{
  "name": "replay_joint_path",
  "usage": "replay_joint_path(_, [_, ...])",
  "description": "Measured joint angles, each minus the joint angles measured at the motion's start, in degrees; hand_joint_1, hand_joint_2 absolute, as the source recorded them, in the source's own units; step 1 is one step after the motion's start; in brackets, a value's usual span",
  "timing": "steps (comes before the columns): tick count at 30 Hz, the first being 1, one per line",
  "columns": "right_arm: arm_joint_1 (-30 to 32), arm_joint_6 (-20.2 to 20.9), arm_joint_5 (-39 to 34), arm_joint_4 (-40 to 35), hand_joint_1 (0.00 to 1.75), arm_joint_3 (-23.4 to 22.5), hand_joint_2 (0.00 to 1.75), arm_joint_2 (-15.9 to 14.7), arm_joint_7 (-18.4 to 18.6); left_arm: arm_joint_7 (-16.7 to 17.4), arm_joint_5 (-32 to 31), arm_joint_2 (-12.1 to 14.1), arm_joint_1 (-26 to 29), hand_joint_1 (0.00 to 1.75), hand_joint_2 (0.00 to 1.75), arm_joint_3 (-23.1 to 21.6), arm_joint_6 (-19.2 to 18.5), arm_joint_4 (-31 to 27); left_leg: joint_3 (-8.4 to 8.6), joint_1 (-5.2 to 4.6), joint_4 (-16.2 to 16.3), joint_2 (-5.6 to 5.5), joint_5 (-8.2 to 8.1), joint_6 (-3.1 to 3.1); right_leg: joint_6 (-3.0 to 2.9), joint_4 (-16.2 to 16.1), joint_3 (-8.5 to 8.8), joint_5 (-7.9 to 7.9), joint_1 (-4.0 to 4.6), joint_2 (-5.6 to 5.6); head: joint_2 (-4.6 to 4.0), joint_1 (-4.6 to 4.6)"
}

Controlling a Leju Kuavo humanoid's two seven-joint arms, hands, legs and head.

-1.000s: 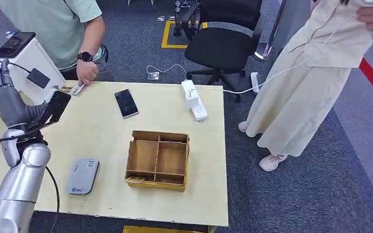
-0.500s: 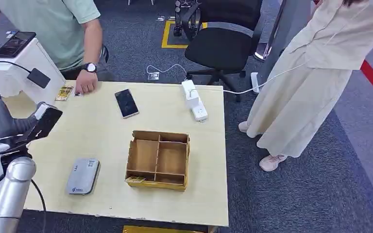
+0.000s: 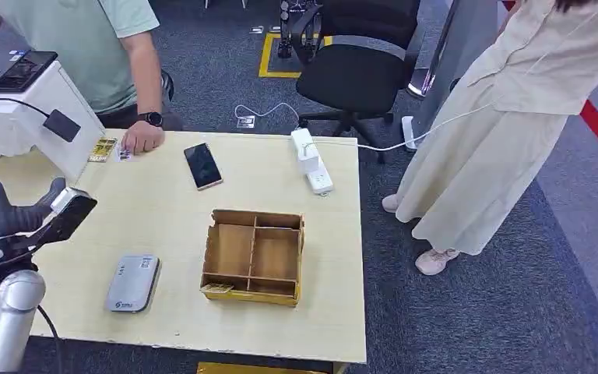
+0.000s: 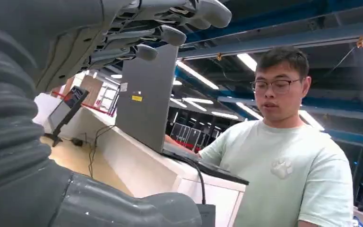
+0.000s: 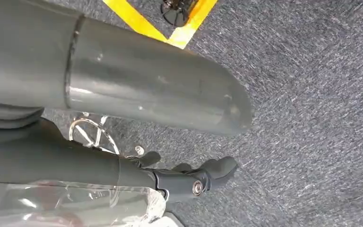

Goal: Pass the card to the sensor for recognition and then transmit it.

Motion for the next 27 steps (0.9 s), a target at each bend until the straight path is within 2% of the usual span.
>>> replay_joint_path(6, [0.2,0.0,-0.2,-0.7,0.00,-0.2,0.00,0.3,0.0,-1.7,-0.2,0.1,2.5,0.00,1.75,0.7,-0.1,-1.4,0.00,0.00,0.0,0.00,0.00,0.00,0.00,0.0,0.00,0.00,0.00,-0.01,0.00,0.00])
replay_joint_path(12, [0.2,-0.1,-0.3,-0.9,0.00,-0.2,0.00,0.3,-0.1,-2.0,-1.8,0.3,4.1,0.00,1.75,0.8,0.1,-2.3,0.00,0.00,0.0,0.00,0.00,0.00,0.00,0.0,0.01,0.00,0.00,0.00,0.00,0.00])
replay_joint_path(18, [0.2,-0.5,-1.2,-0.9,0.00,-0.5,0.00,0.3,-1.0,-3.4,-2.1,0.4,7.9,0.00,1.75,1.7,0.0,-4.7,-0.01,0.00,0.0,0.00,-0.01,0.00,-0.01,0.0,0.00,-0.01,0.00,0.00,0.00,0.00])
replay_joint_path(27, [0.6,-0.5,-2.8,-1.2,0.00,-0.5,0.00,0.3,-1.6,-4.7,-1.7,1.4,13.3,0.00,1.75,3.9,-2.5,-8.4,0.00,0.00,0.0,0.00,0.00,0.00,-0.02,0.0,0.00,-0.02,0.00,-0.01,0.00,0.00])
